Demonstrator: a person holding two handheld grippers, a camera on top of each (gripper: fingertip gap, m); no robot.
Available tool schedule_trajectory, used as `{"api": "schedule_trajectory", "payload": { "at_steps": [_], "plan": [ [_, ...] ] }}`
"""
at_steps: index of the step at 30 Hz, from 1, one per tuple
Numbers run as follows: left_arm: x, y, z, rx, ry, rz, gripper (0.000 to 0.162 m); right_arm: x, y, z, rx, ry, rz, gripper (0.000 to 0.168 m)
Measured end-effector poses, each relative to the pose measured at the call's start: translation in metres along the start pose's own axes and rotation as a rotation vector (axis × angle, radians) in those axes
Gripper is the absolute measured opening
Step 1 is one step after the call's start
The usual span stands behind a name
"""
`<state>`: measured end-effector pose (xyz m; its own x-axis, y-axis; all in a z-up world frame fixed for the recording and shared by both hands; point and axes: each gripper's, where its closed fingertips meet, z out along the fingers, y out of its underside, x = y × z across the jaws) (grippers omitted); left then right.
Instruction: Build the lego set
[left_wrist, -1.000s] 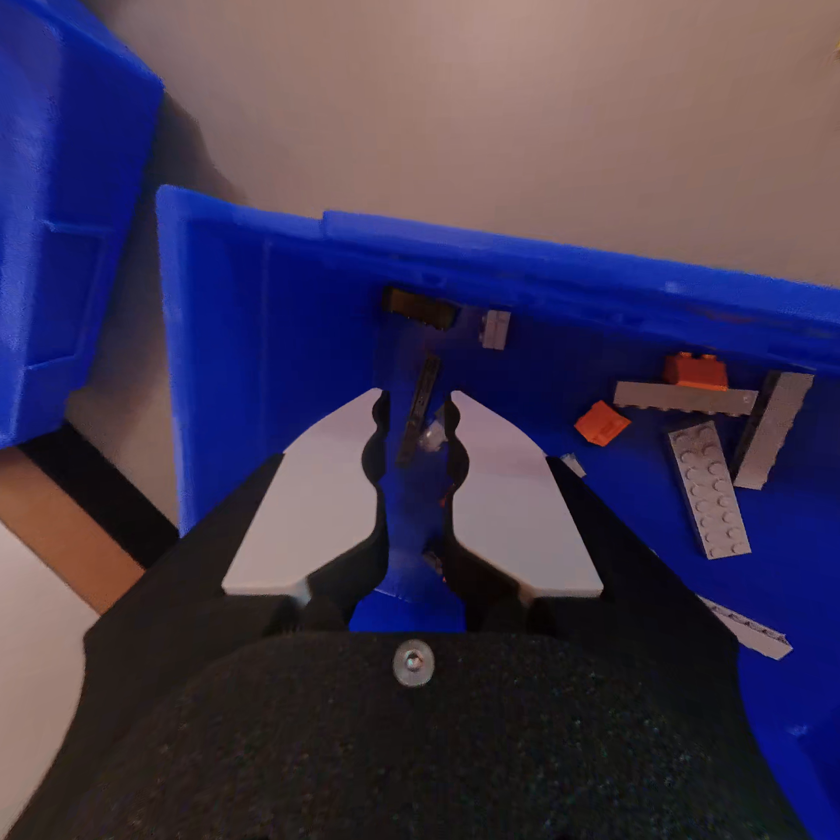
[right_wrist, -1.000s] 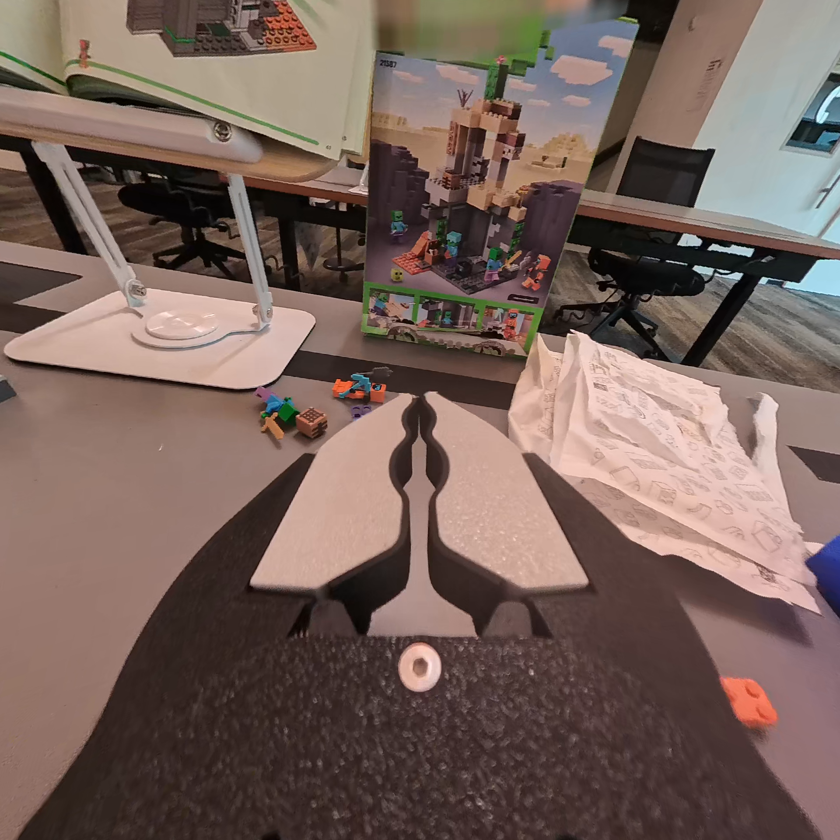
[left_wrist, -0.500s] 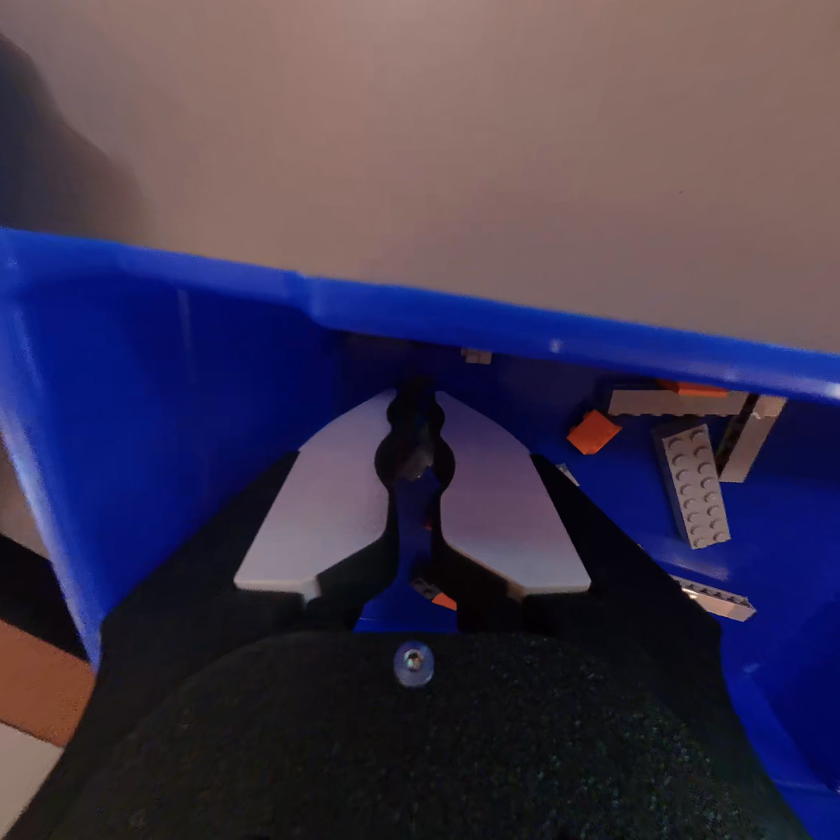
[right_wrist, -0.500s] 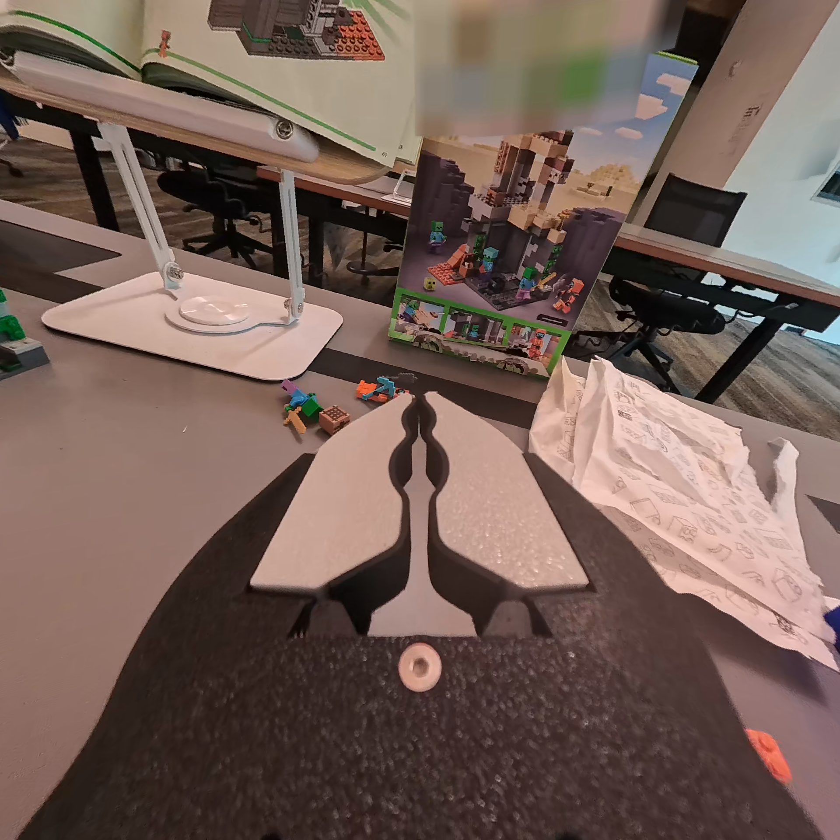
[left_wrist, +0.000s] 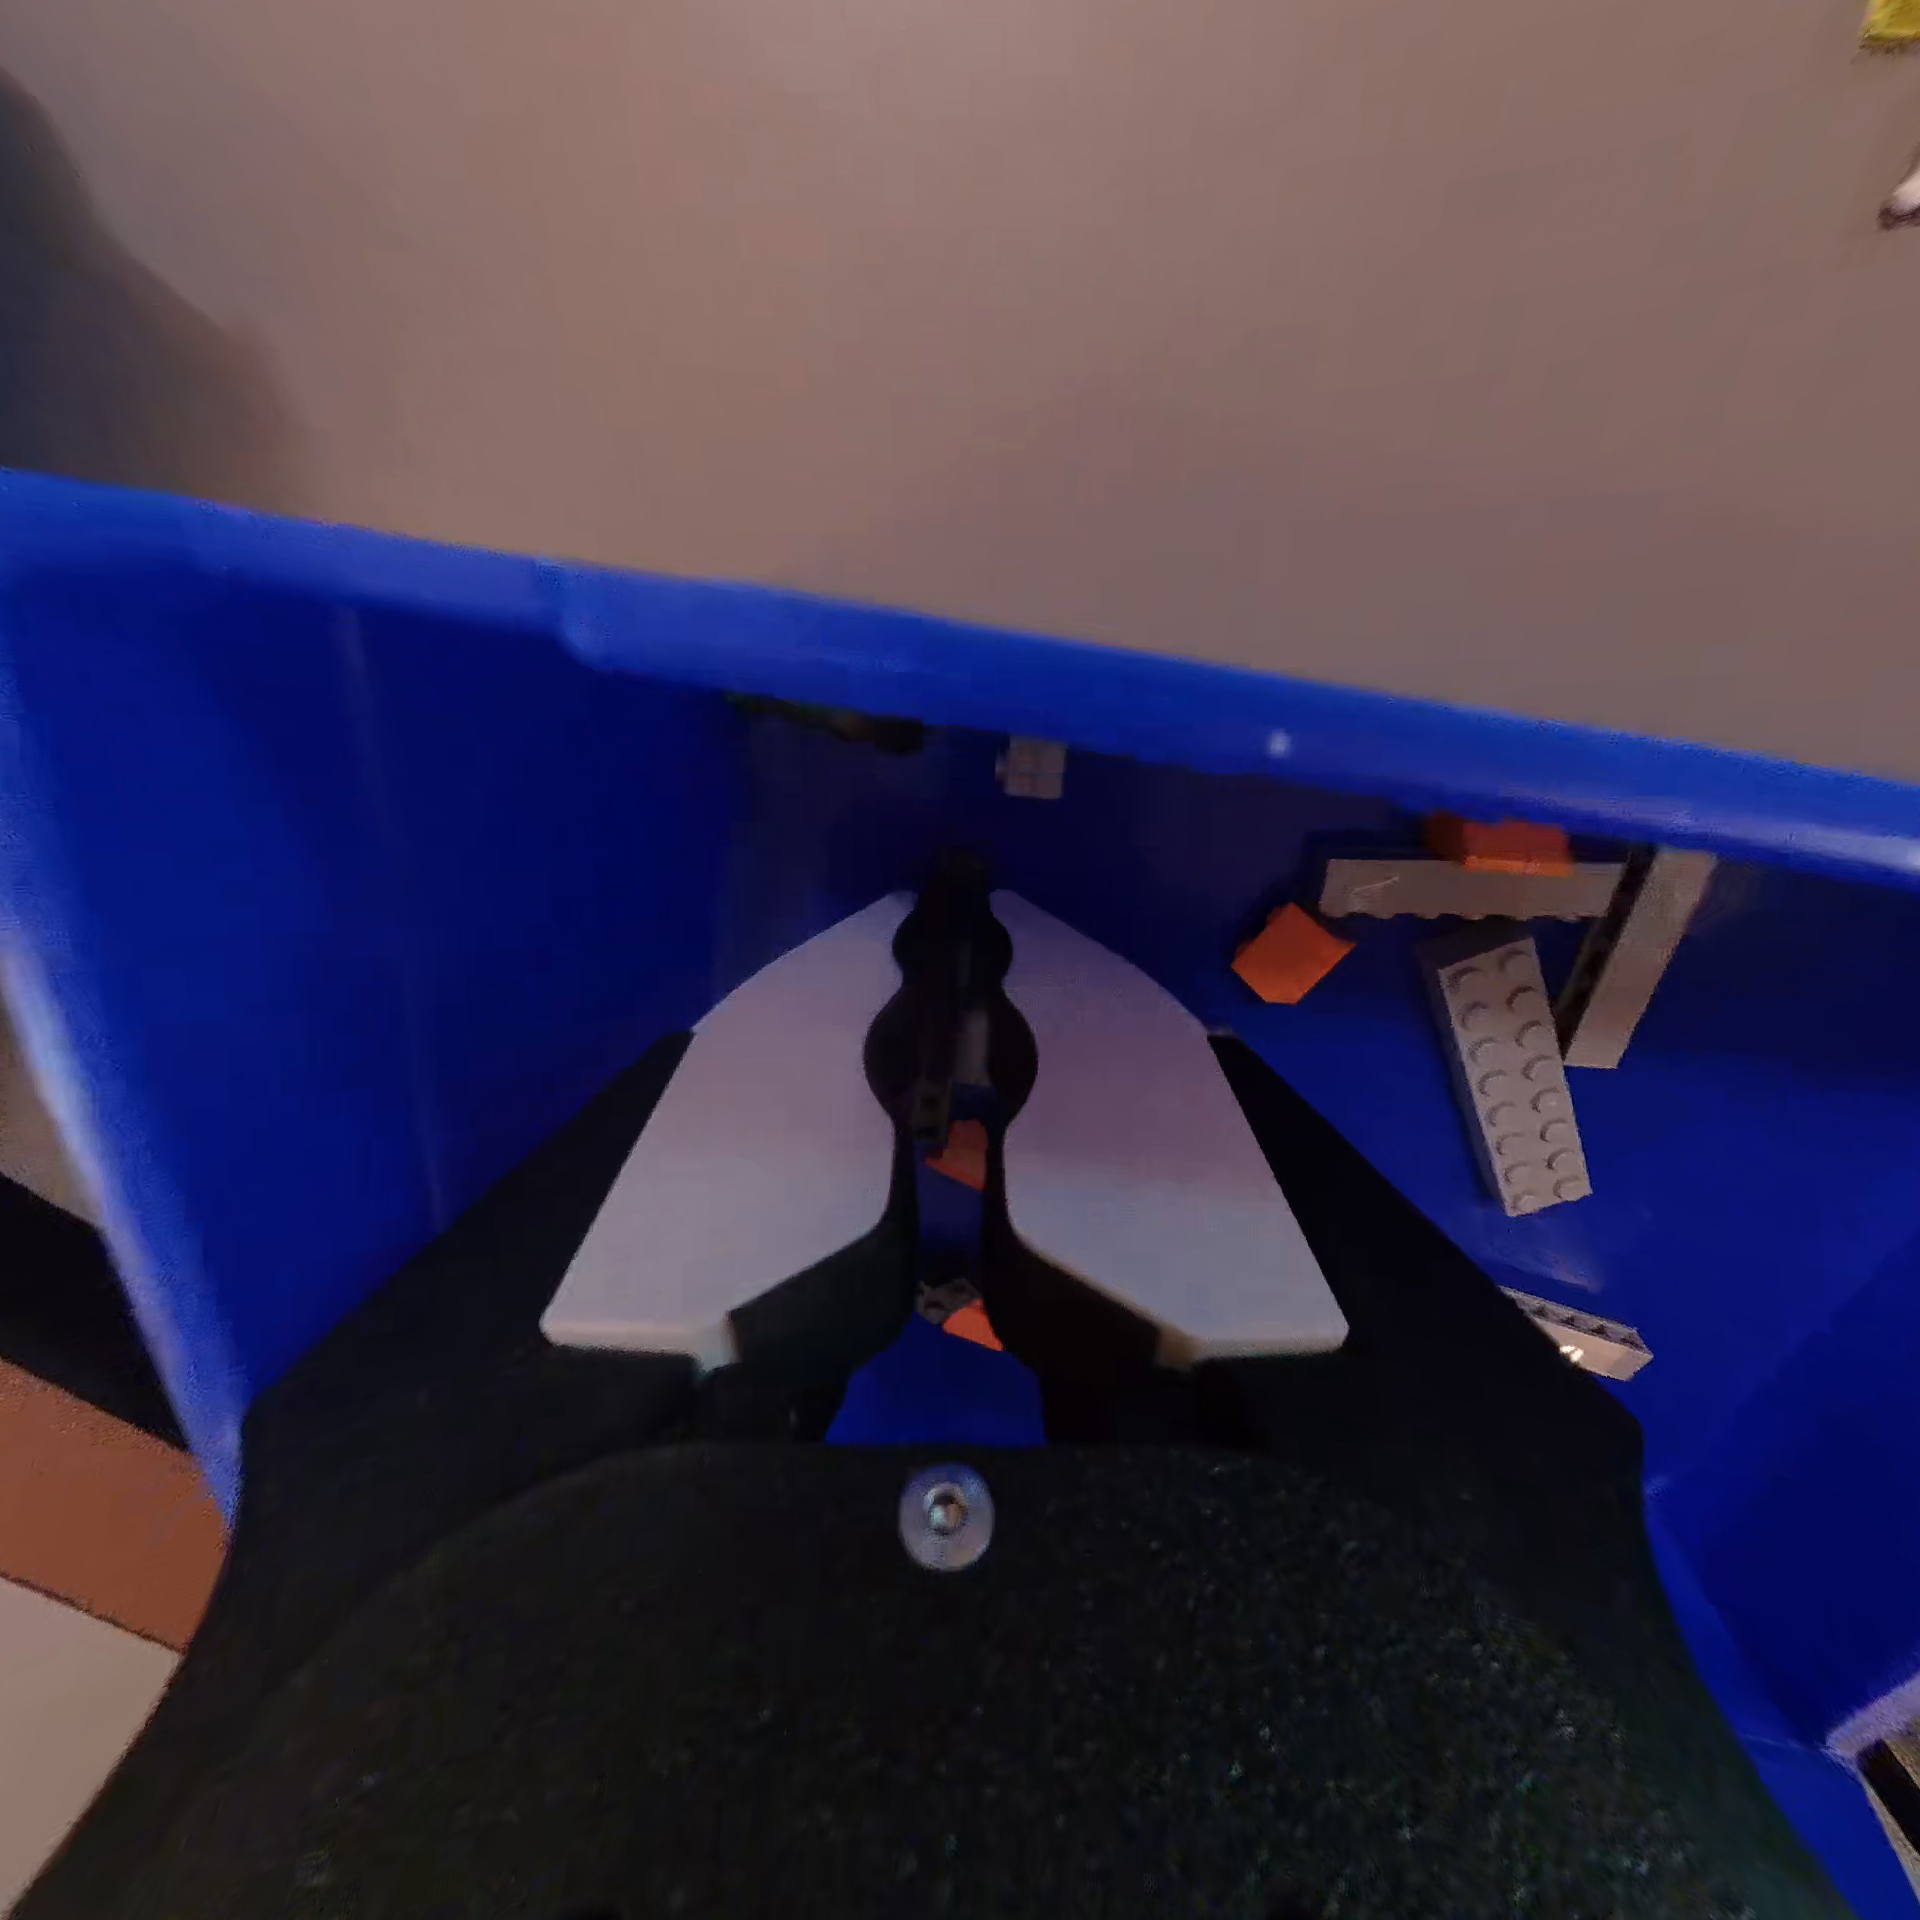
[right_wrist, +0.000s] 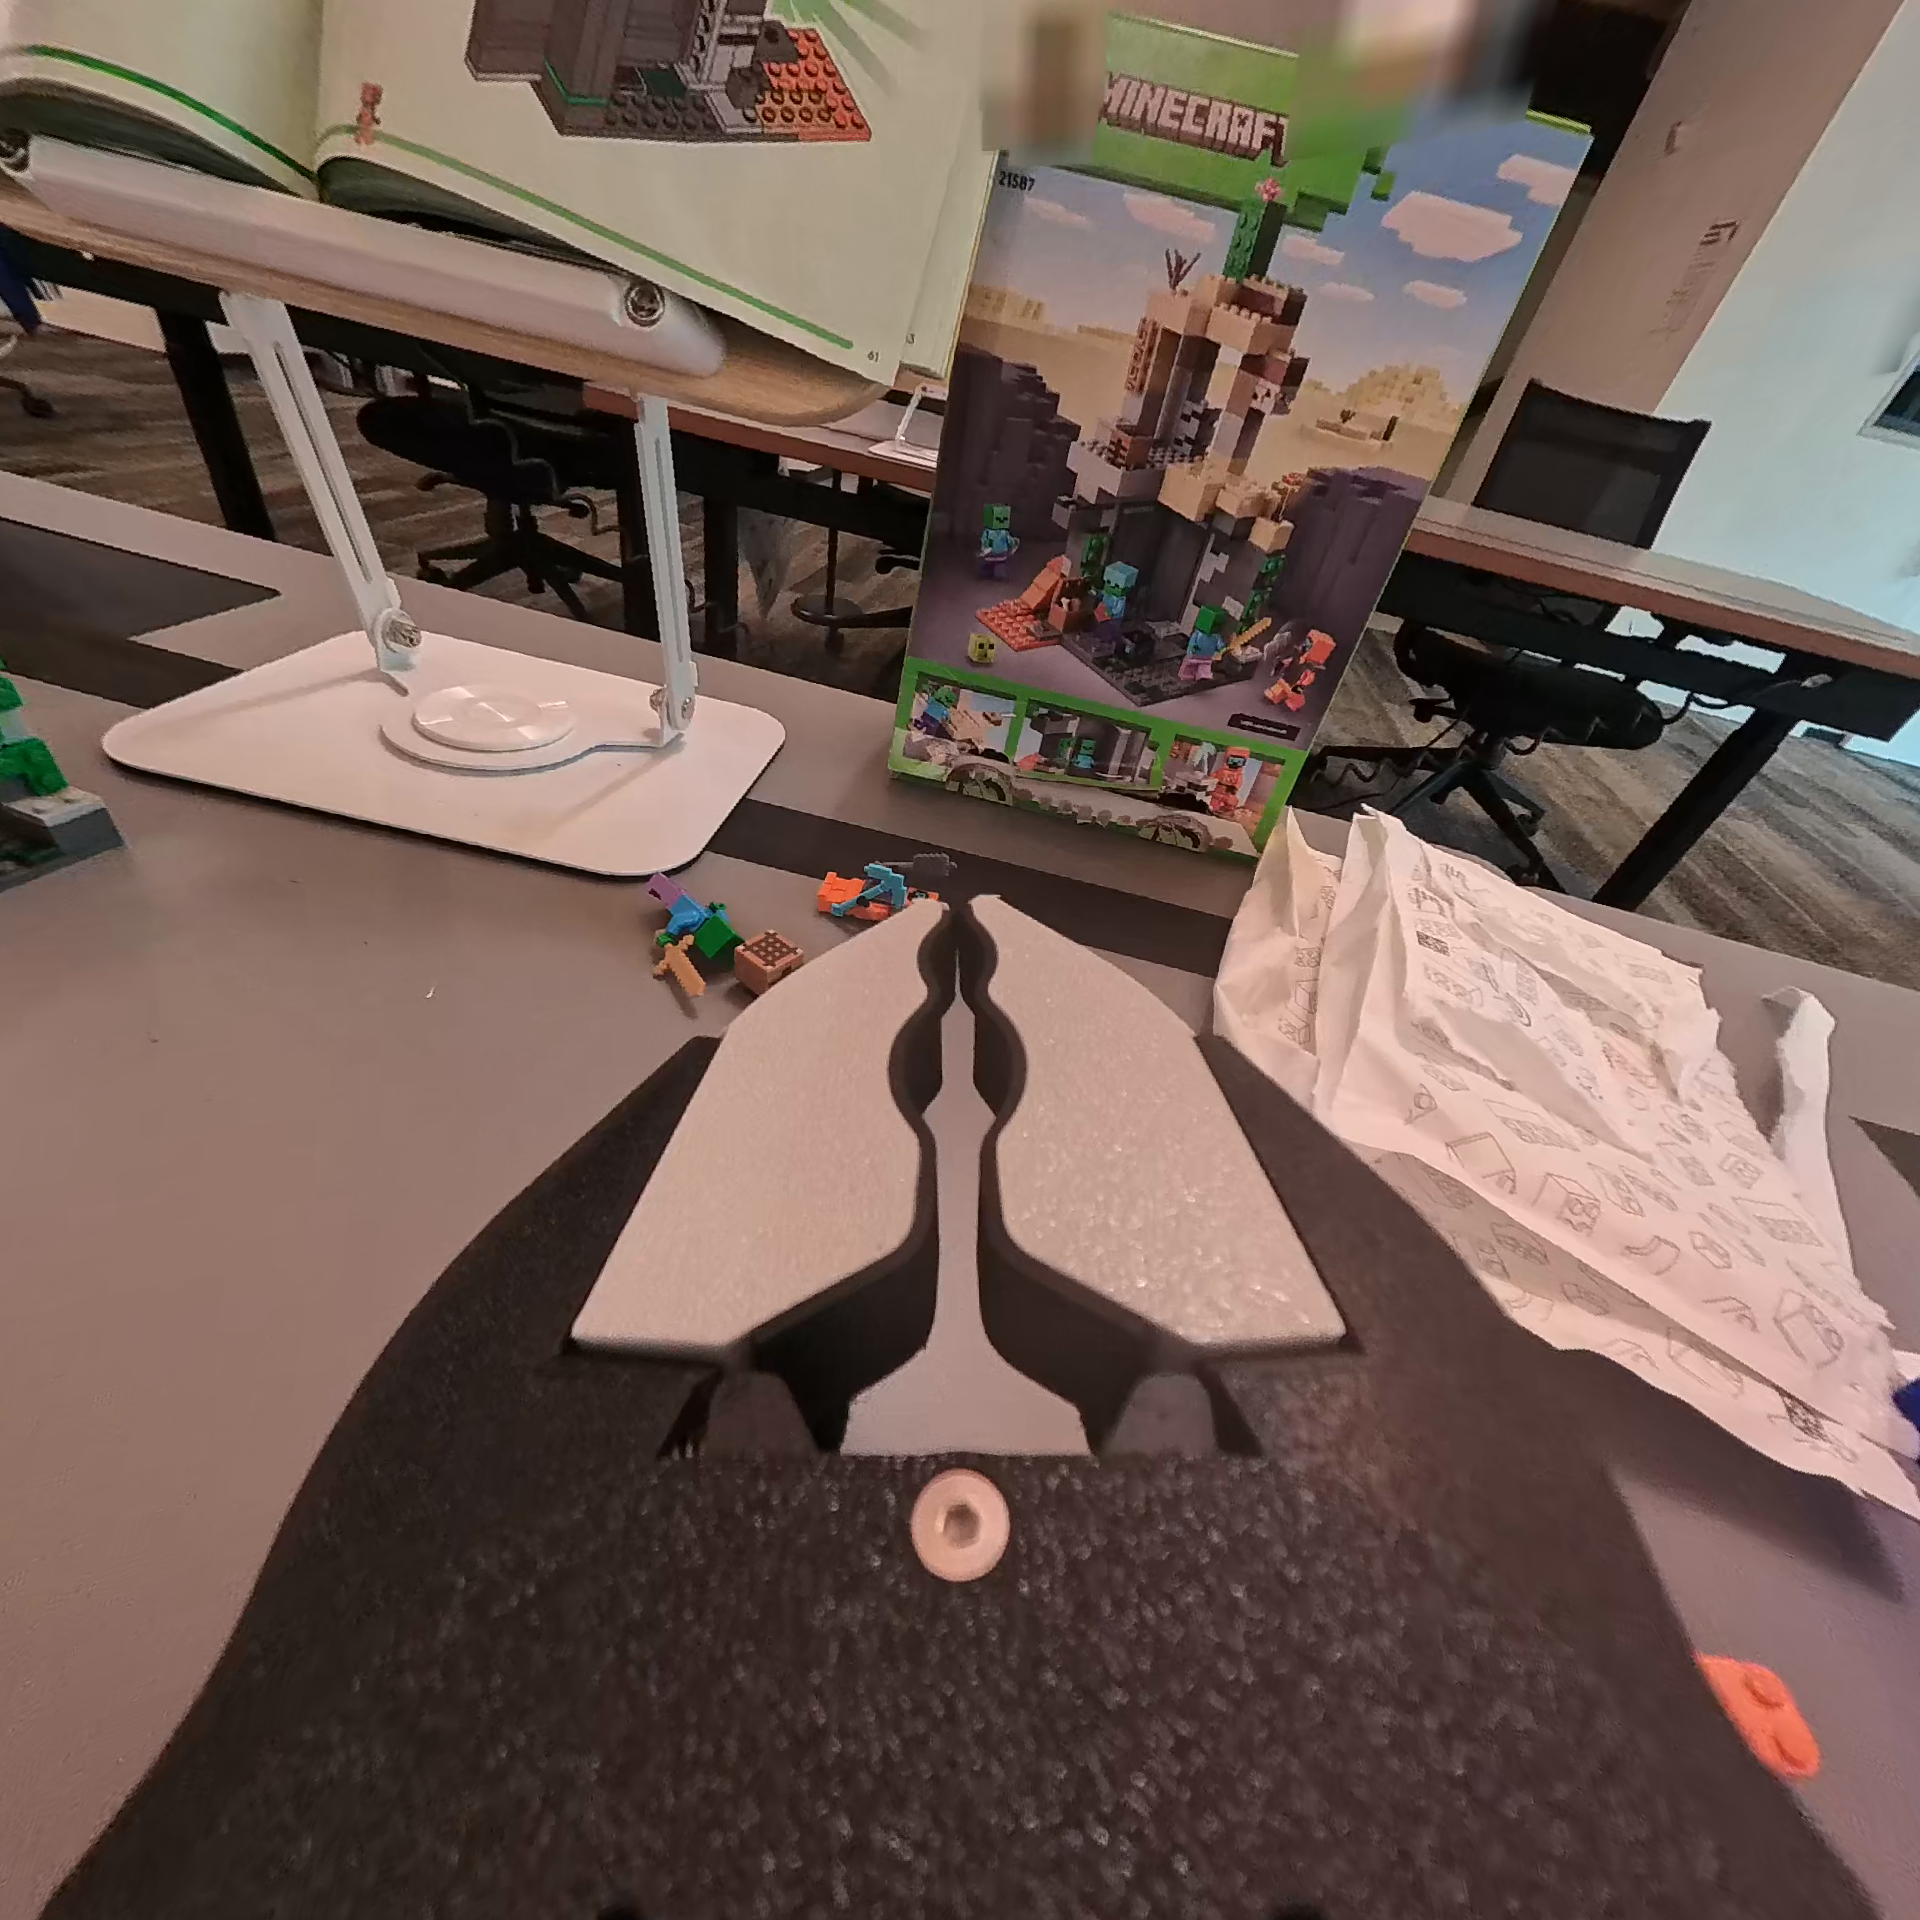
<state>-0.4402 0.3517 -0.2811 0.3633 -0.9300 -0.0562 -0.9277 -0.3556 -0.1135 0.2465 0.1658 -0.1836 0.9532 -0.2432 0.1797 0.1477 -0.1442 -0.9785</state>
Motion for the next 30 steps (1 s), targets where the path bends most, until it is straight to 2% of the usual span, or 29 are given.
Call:
{"api": "schedule_trajectory", "payload": {
  "at_steps": [4,10,14,18,21,25,27,30],
  "plan": [
    [0.006,-0.006,-0.031,0.053,-0.038,0.021,0.008,0.004,0.003,0.0,-0.016,0.018,0.02,0.0],
    [0.022,-0.027,-0.098,0.18,-0.143,0.086,0.007,0.008,0.001,0.0,-0.022,0.033,0.049,0.0],
    [0.047,-0.061,-0.147,0.345,-0.226,0.153,0.007,0.008,-0.001,-0.001,-0.019,0.035,0.059,0.0],
    [0.097,-0.109,-0.188,0.547,-0.246,0.244,0.007,0.007,-0.005,-0.002,-0.011,0.031,0.063,0.0],
    [0.153,-0.151,-0.208,0.716,-0.2,0.321,0.007,0.006,-0.008,-0.003,-0.006,0.028,0.066,0.0],
    [0.237,-0.2,-0.217,0.933,-0.043,0.413,0.007,0.004,-0.01,-0.004,-0.004,0.019,0.072,0.0],
    [0.276,-0.22,-0.212,1.02,0.071,0.443,0.007,0.003,-0.013,-0.005,0.0,0.015,0.071,0.0],
    [0.322,-0.247,-0.185,1.079,0.285,0.43,0.007,-0.001,-0.015,-0.006,0.004,0.003,0.066,0.0]
  ]
}}
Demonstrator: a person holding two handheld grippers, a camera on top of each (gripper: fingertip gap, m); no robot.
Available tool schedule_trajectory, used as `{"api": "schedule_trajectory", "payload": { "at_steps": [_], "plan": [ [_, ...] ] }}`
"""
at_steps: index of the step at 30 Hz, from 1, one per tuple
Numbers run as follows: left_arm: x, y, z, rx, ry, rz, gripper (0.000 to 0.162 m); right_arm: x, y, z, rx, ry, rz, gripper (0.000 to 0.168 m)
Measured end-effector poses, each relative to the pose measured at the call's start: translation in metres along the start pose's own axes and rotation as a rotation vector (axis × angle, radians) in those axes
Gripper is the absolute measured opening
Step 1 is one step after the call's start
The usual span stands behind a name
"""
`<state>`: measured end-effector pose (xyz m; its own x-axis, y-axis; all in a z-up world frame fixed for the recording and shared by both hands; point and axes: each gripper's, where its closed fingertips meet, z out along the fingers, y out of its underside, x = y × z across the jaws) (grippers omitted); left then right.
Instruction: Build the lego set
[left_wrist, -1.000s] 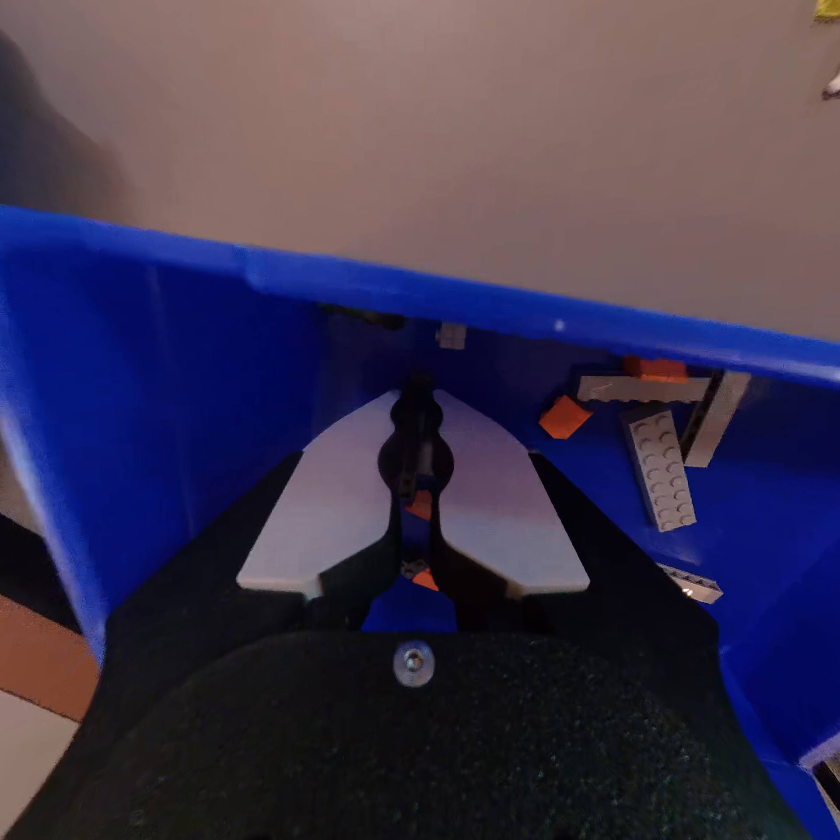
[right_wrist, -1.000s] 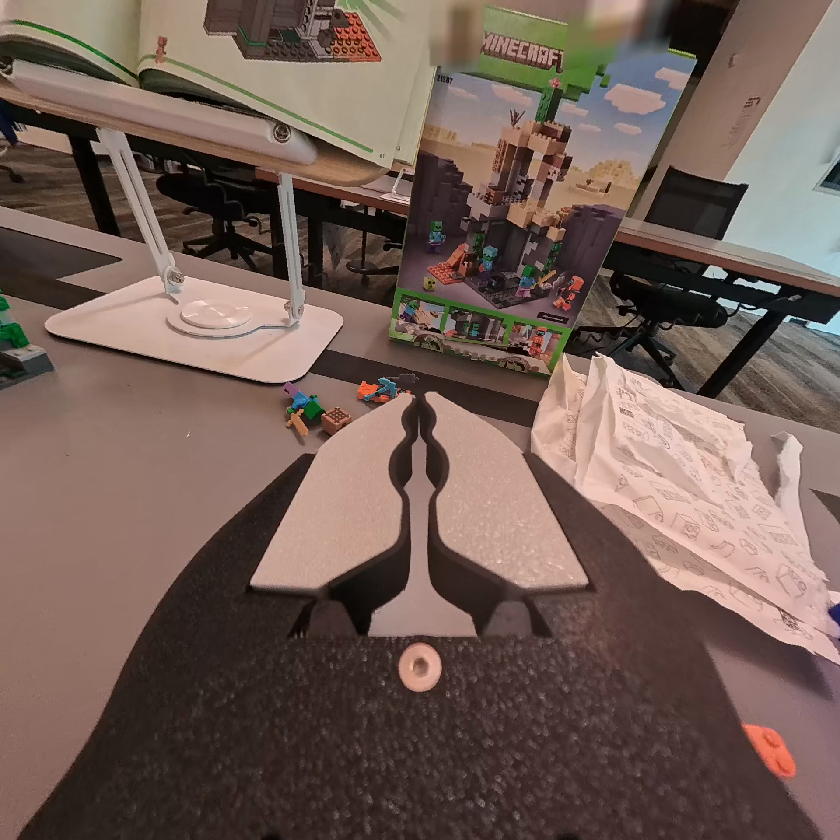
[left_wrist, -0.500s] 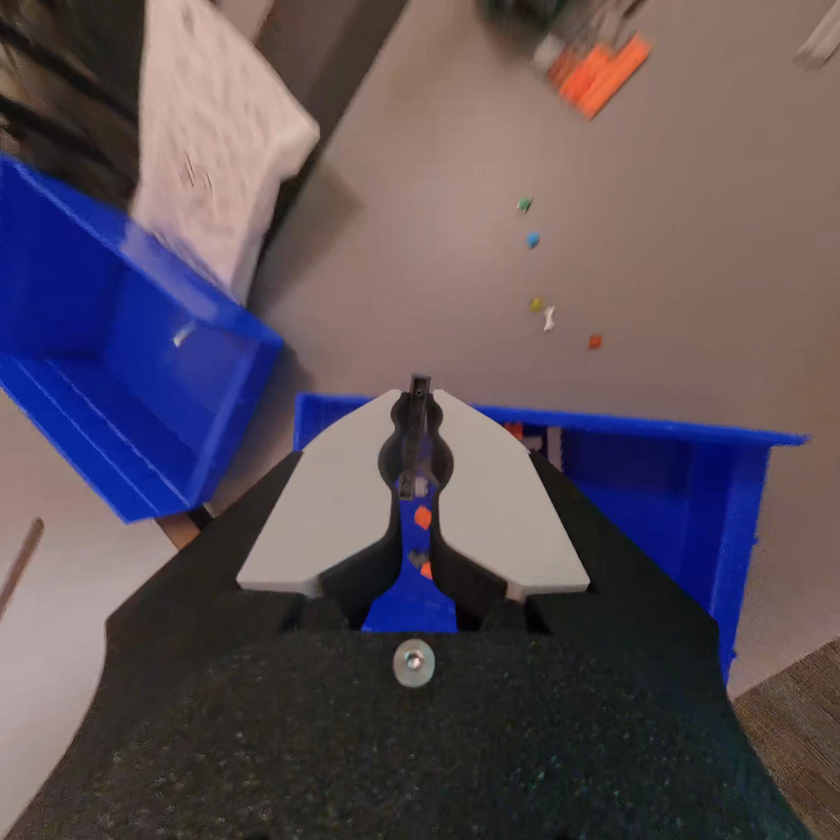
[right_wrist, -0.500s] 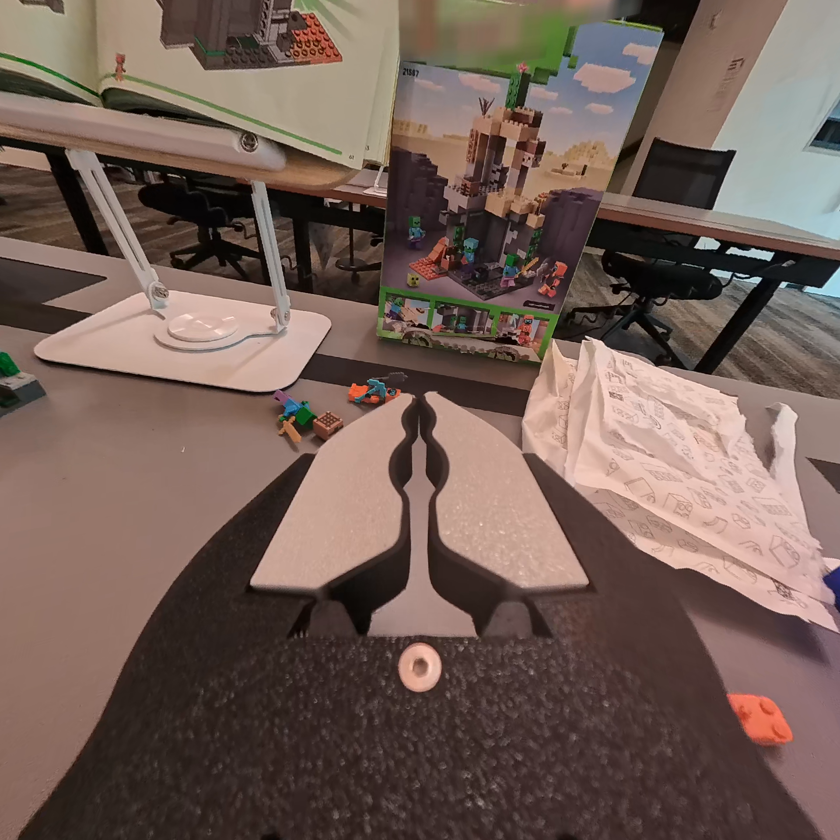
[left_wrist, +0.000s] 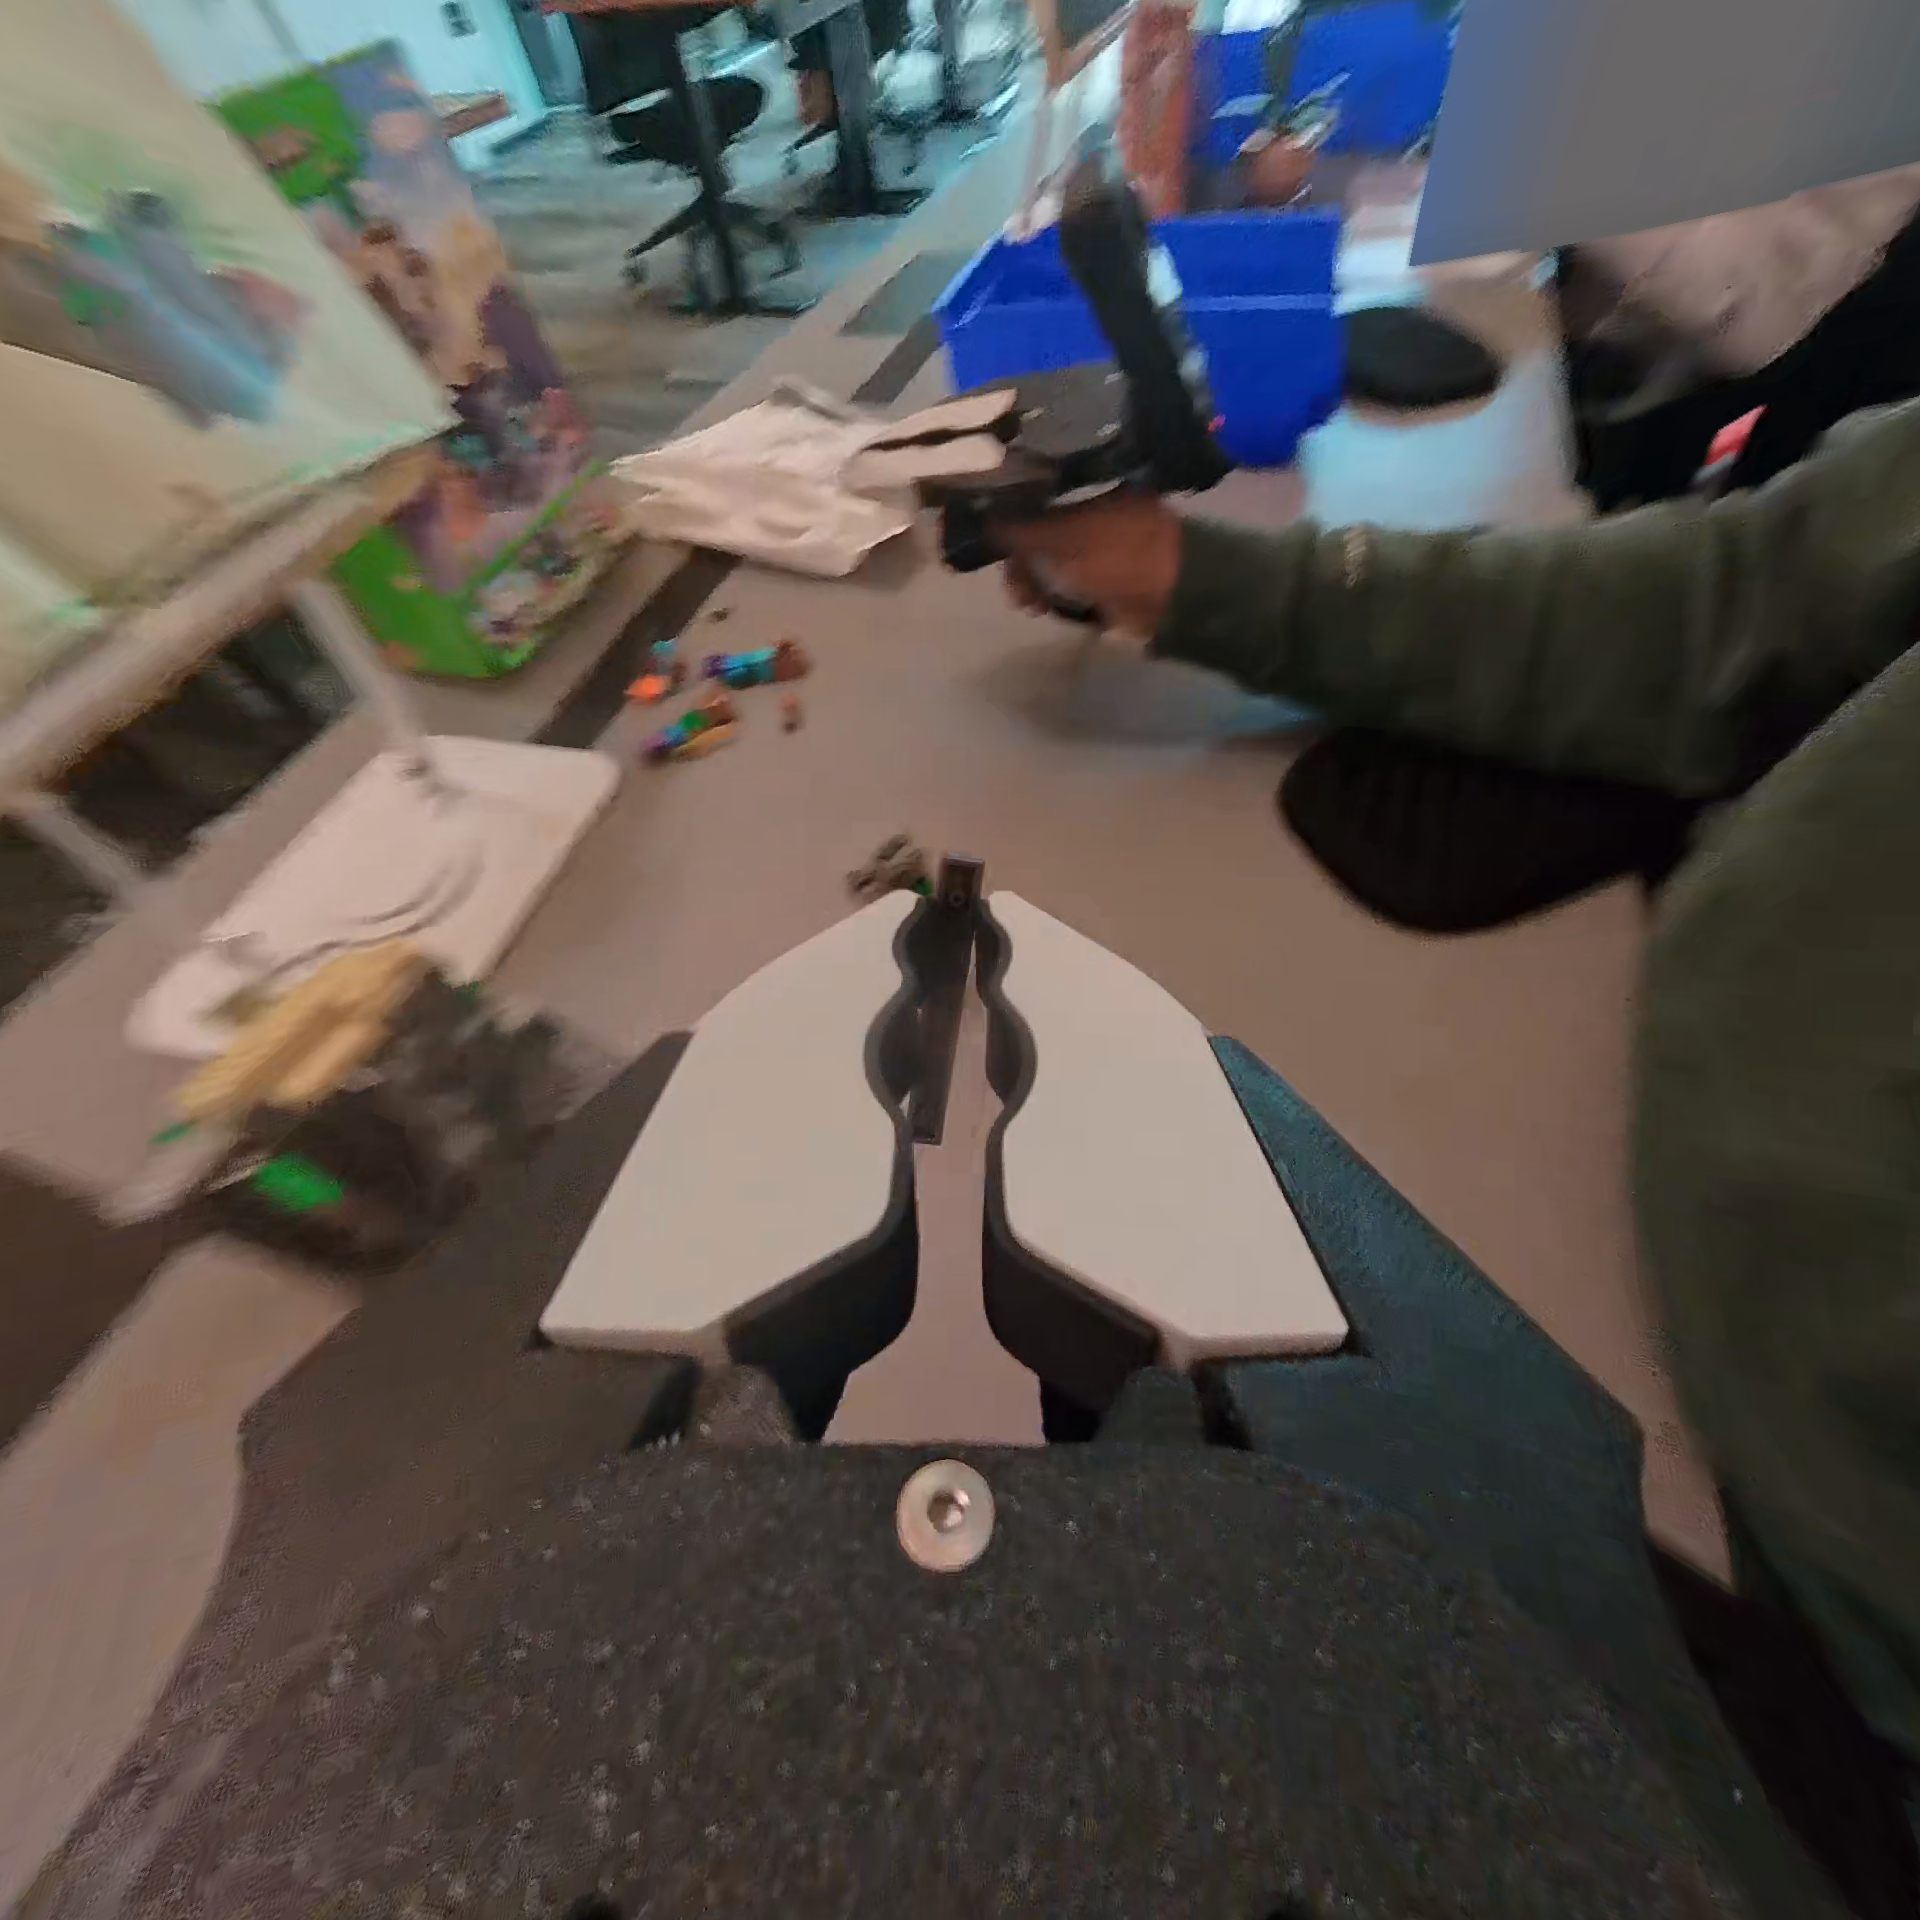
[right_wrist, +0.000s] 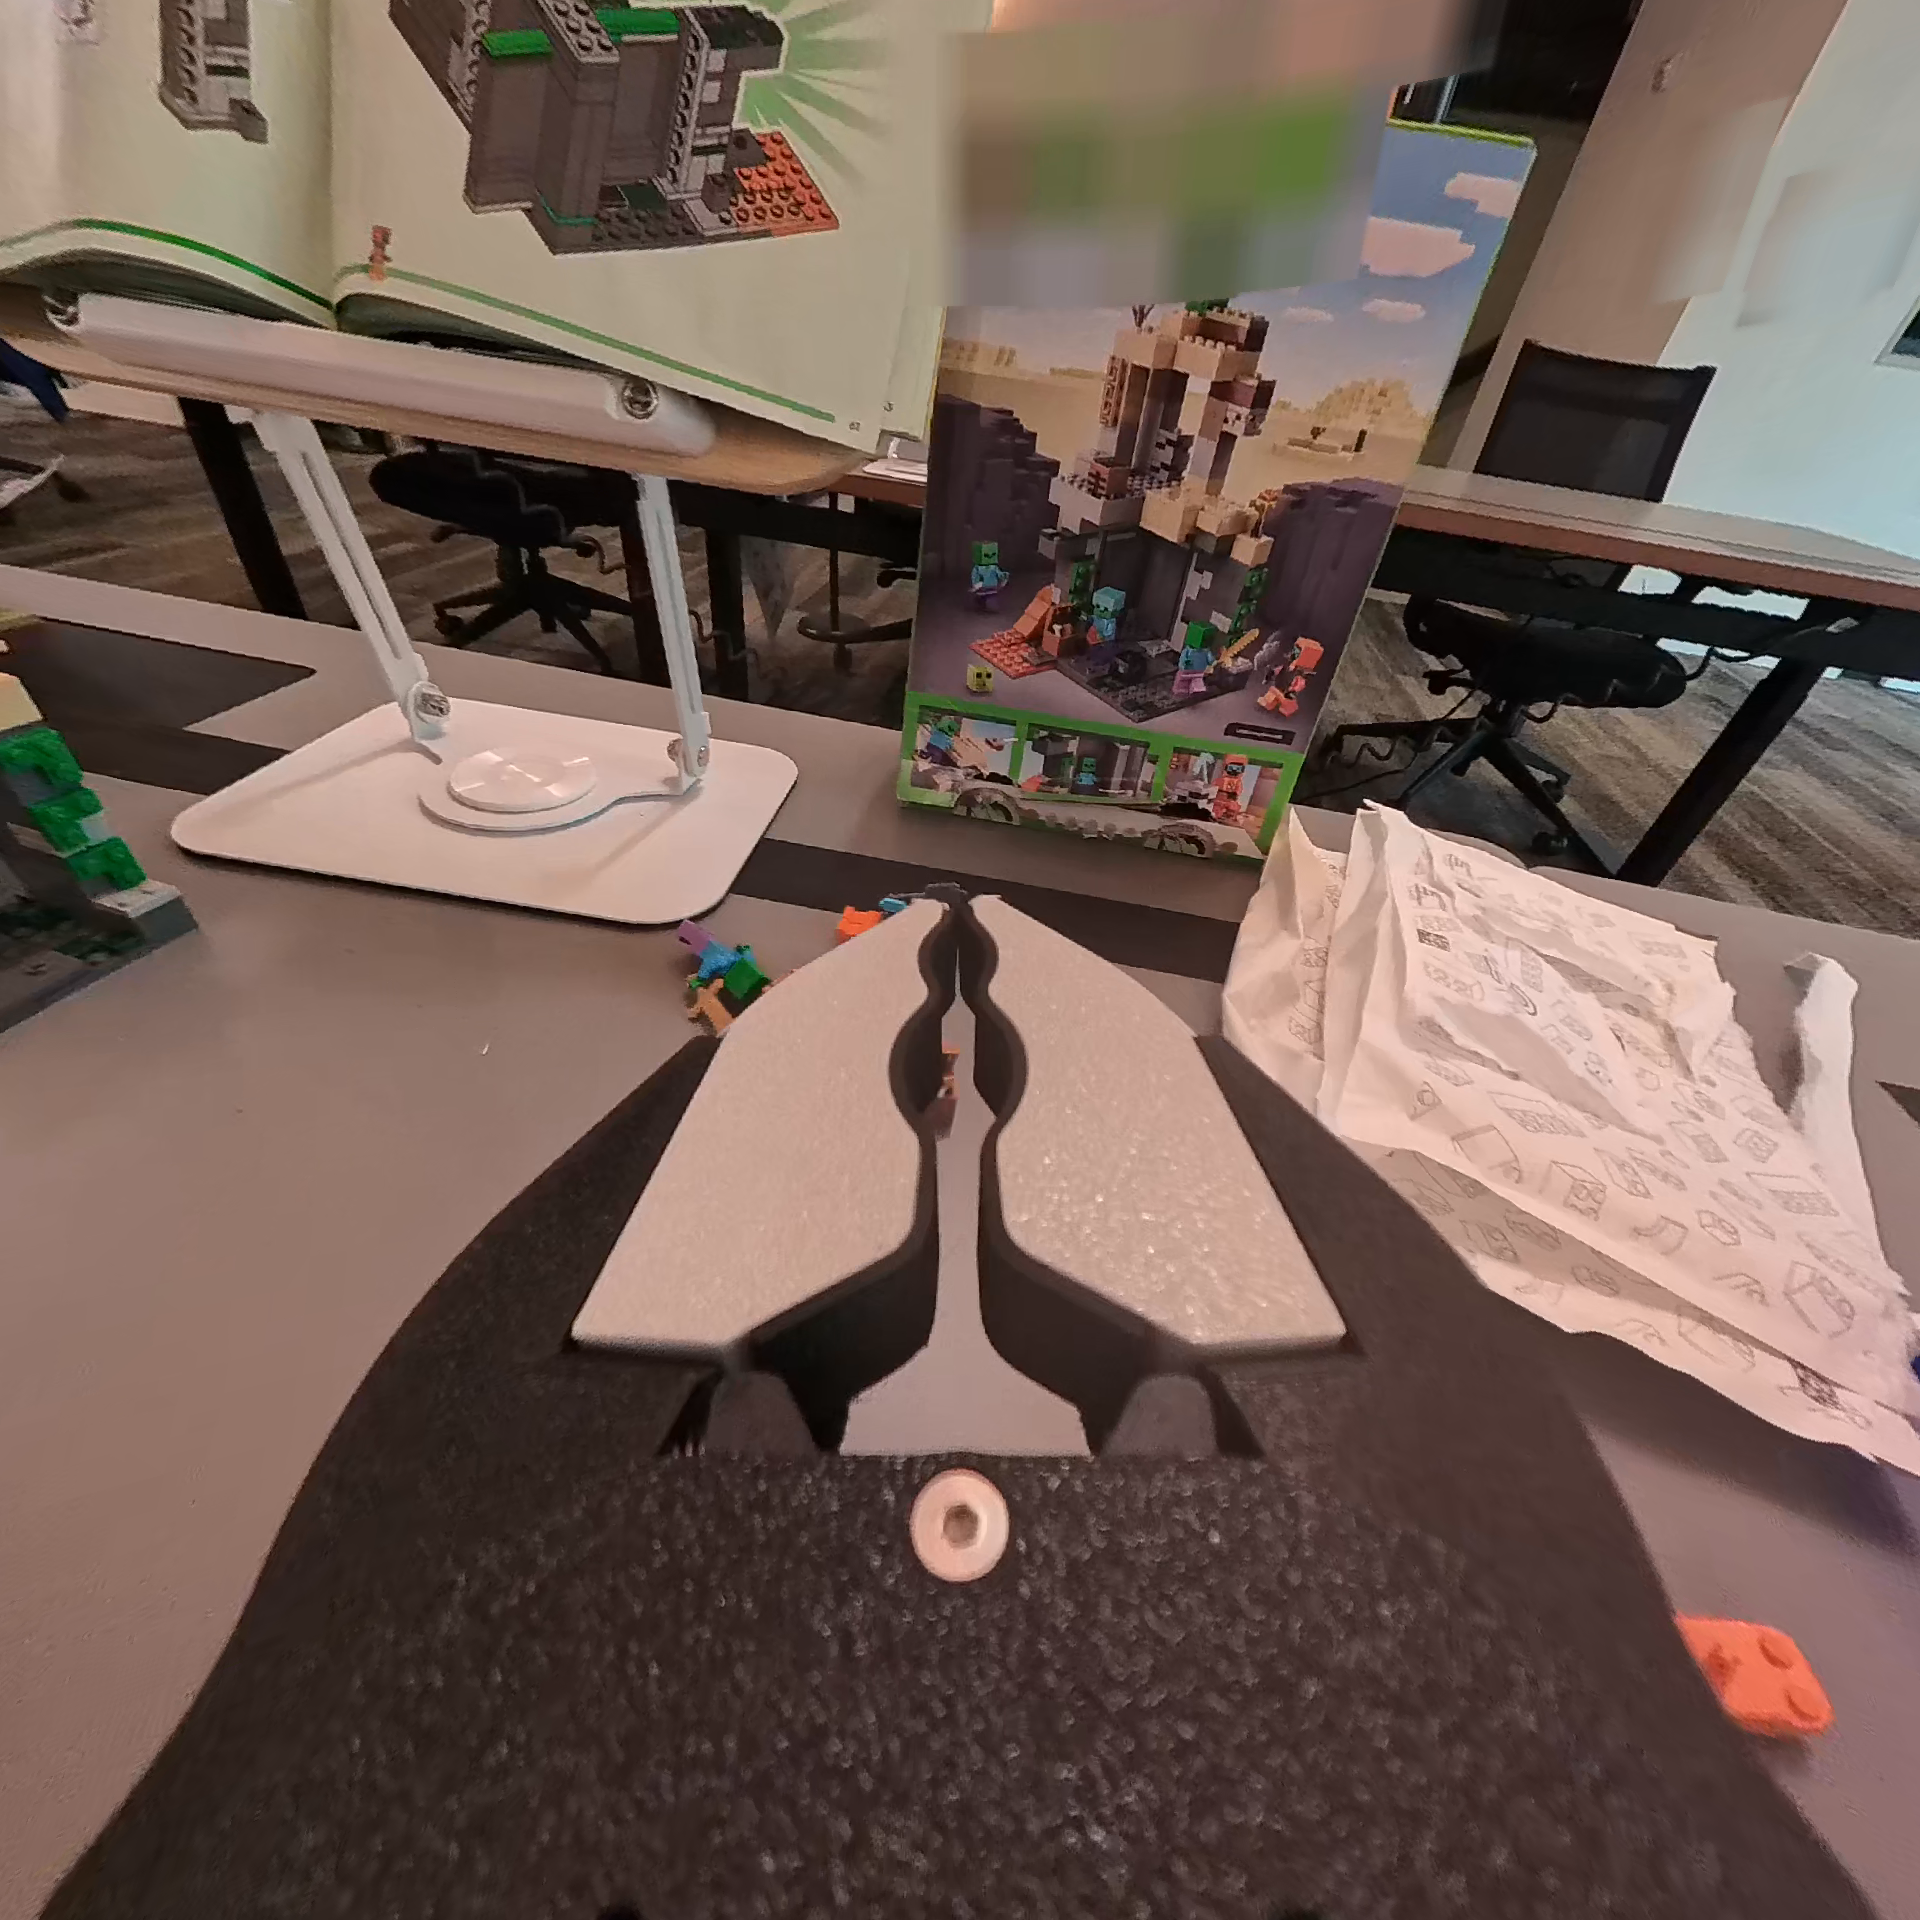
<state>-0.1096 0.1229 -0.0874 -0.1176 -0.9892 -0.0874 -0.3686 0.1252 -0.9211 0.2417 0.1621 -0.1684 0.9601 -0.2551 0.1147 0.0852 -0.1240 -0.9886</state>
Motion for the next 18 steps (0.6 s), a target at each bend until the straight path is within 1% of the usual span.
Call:
{"api": "schedule_trajectory", "payload": {
  "at_steps": [2,5,8,11,14,15,18],
  "plan": [
    [0.013,0.011,0.035,0.054,0.104,-0.108,0.007,-0.004,0.0,0.0,-0.005,-0.012,-0.008,0.0],
    [0.03,0.036,0.082,0.074,0.223,-0.227,0.007,-0.01,0.001,-0.001,-0.011,-0.033,-0.027,0.0],
    [0.036,0.055,0.119,0.072,0.289,-0.348,0.007,-0.021,0.004,-0.002,-0.022,-0.091,-0.042,0.0],
    [0.031,0.069,0.143,0.063,0.293,-0.428,0.007,-0.041,0.007,-0.005,-0.047,-0.177,-0.061,0.0],
    [0.023,0.08,0.155,0.057,0.277,-0.498,0.007,-0.065,0.009,-0.013,-0.061,-0.265,-0.083,0.0],
    [0.021,0.086,0.157,0.037,0.266,-0.509,0.007,-0.071,0.01,-0.016,-0.066,-0.276,-0.093,0.0],
    [0.013,0.112,0.161,-0.083,0.163,-0.499,0.008,-0.08,0.014,-0.02,-0.085,-0.281,-0.1,0.0]
  ]
}}
